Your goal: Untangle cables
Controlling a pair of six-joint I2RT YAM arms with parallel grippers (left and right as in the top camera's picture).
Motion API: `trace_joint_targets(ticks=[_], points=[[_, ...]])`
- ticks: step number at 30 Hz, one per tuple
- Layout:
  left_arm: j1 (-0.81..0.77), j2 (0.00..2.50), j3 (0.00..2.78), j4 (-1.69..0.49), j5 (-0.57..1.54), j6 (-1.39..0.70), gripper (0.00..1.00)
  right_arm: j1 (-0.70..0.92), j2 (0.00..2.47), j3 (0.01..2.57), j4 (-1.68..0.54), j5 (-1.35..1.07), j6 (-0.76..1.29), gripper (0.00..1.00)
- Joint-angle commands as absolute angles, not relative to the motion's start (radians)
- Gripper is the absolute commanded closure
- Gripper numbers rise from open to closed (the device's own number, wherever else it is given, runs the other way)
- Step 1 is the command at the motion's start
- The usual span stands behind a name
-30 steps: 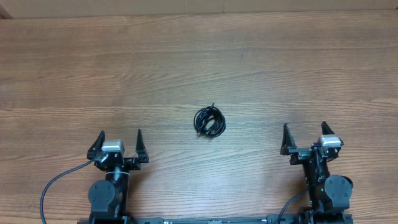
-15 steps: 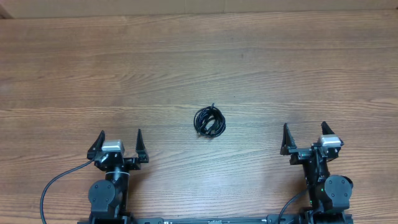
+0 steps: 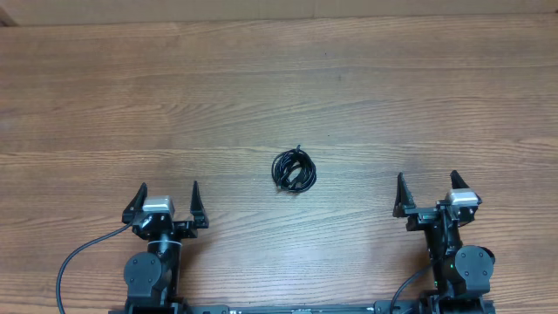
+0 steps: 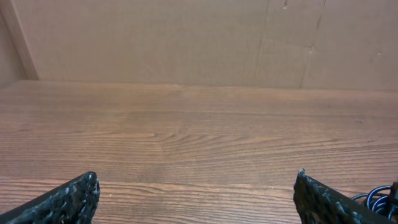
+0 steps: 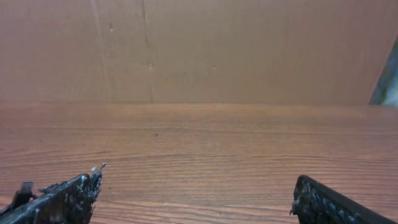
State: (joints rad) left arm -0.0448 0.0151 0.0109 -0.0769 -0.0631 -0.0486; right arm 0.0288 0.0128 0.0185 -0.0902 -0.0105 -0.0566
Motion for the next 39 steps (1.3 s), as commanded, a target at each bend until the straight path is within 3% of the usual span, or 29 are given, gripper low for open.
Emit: trace_joint_targets(ticks=[1, 9, 14, 17, 21, 25, 29, 39], points=[[-0.039, 0.004, 0.005, -0.074, -0.054, -0.029, 0.00, 0.038, 0.003, 0.008, -0.084, -0.002, -0.061, 0.00], [-0.040, 0.004, 0.005, -0.064, -0.024, -0.063, 0.00, 0.038, 0.003, 0.008, -0.084, -0.002, -0.060, 0.00], [-0.046, 0.005, 0.006, -0.048, 0.345, -0.531, 0.00, 0.038, 0.003, 0.008, -0.084, -0.002, -0.061, 0.00], [-0.044, 0.005, 0.006, 0.036, 0.294, -0.544, 0.01, 0.038, 0.003, 0.008, -0.084, -0.002, -0.061, 0.00], [-0.044, 0.005, 0.027, 0.352, 0.298, -0.546, 0.00, 0.038, 0.003, 0.008, -0.084, -0.002, -0.061, 0.00], [-0.044, 0.016, 0.189, 0.355, 0.194, -0.485, 0.00, 0.038, 0.003, 0.008, -0.084, -0.002, -0.061, 0.00], [-0.044, 0.117, 0.444, 0.162, 0.197, -0.317, 0.00, 0.038, 0.003, 0.008, -0.084, -0.002, -0.061, 0.00], [-0.046, 0.846, 1.401, -0.915, 0.427, -0.209, 0.01, 0.038, 0.003, 0.008, -0.084, -0.002, -0.061, 0.00]])
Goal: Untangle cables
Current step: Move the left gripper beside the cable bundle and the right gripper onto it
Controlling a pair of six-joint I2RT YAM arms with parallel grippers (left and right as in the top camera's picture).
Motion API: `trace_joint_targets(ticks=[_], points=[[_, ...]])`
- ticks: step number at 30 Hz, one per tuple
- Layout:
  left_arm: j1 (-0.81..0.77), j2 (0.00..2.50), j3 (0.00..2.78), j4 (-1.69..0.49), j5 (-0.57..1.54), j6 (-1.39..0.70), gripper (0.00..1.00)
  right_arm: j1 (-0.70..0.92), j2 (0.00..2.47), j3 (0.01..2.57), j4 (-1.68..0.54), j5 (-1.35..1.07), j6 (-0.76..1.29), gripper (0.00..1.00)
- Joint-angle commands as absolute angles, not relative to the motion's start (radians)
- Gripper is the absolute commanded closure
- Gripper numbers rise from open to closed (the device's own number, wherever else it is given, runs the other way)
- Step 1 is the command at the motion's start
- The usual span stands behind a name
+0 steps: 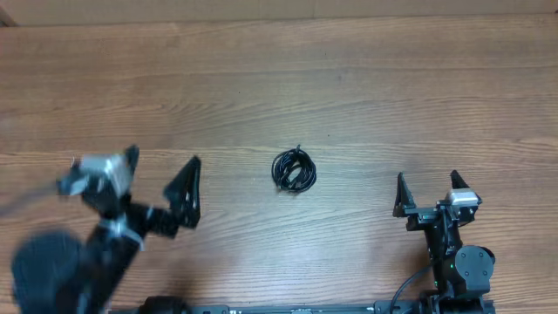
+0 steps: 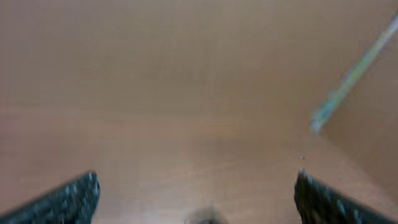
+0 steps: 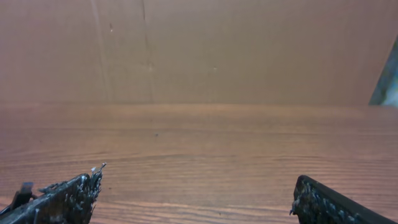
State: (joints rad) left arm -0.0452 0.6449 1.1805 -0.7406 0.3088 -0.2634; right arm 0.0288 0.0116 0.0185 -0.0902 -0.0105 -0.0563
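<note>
A small tangled bundle of black cable (image 1: pixel 294 170) lies on the wooden table (image 1: pixel 349 78) near its middle. My left gripper (image 1: pixel 164 159) is open, blurred, raised and turned so its fingers point towards the bundle from the left, a short gap away. In the left wrist view the open left gripper (image 2: pixel 196 190) frames a blurred scene with a dark smudge (image 2: pixel 205 218) at the bottom edge, which may be the cable. My right gripper (image 1: pixel 427 179) stands open near the front right, right of the bundle, with nothing between its fingers (image 3: pixel 62 199).
A brown cardboard wall (image 3: pixel 199 50) closes off the far side of the table. A pale streak (image 2: pixel 354 68) crosses the left wrist view at the upper right, too blurred to identify. The arm bases sit along the table's front edge.
The left arm has swung out from its rest pose: the gripper is now farther left, raised and turned towards the cable, still open. The right arm and the cable bundle have not moved.
</note>
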Motion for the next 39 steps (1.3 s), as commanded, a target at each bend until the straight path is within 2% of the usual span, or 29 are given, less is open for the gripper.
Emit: trace_joint_targets(ticks=[1, 4, 6, 10, 11, 14, 20, 26, 27, 29, 32, 34, 36, 39], points=[[-0.046, 0.904, 1.459, -0.971, 0.470, -0.210, 0.00, 0.038, 0.003, 0.008, -0.084, -0.002, -0.061, 0.00], [-0.046, 1.042, 1.554, -1.059, 0.670, -0.202, 0.00, 0.038, 0.003, 0.008, -0.084, -0.002, -0.061, 0.00], [-0.052, 1.087, 1.558, -1.084, 0.715, -0.198, 0.00, 0.038, 0.003, 0.008, -0.084, -0.002, -0.060, 0.00], [-0.144, 1.183, 1.558, -1.219, 0.487, -0.242, 0.00, 0.038, 0.003, 0.008, -0.084, -0.002, -0.060, 0.00], [-0.200, 1.220, 1.558, -1.269, 0.350, -0.291, 0.00, 0.038, 0.003, 0.008, -0.084, -0.002, -0.061, 0.00], [-0.308, 1.298, 1.558, -1.335, 0.147, -0.369, 0.00, 0.038, 0.003, 0.008, -0.084, -0.002, -0.061, 0.00], [-0.361, 1.457, 1.558, -1.333, 0.125, -0.375, 0.00, 0.038, 0.003, 0.008, -0.084, -0.002, -0.061, 0.00], [-0.361, 1.594, 1.558, -1.361, 0.268, -0.374, 0.00, 0.036, 0.003, 0.008, -0.069, 0.022, -0.052, 0.00], [-0.361, 1.611, 1.558, -1.360, 0.268, -0.375, 0.00, 0.036, 0.003, 0.008, -0.051, -0.005, -0.046, 0.00], [-0.361, 1.650, 1.558, -1.360, 0.268, -0.375, 0.00, 0.039, 0.003, 0.008, -0.038, -0.321, 0.052, 0.00], [-0.361, 1.694, 1.558, -1.362, 0.268, -0.375, 0.00, 0.039, 0.007, 0.008, -0.045, -0.603, 0.240, 0.00], [-0.361, 1.715, 1.558, -1.391, 0.283, -0.374, 0.00, 0.039, 0.007, 0.010, 0.079, -0.645, 0.373, 0.00], [-0.361, 1.719, 1.558, -1.392, 0.283, -0.373, 0.00, 0.038, 0.007, 0.044, 0.192, -0.653, 0.393, 0.00], [-0.361, 1.718, 1.558, -1.391, 0.290, -0.338, 0.00, 0.034, 0.013, 0.196, 0.175, -0.563, 0.377, 0.00]])
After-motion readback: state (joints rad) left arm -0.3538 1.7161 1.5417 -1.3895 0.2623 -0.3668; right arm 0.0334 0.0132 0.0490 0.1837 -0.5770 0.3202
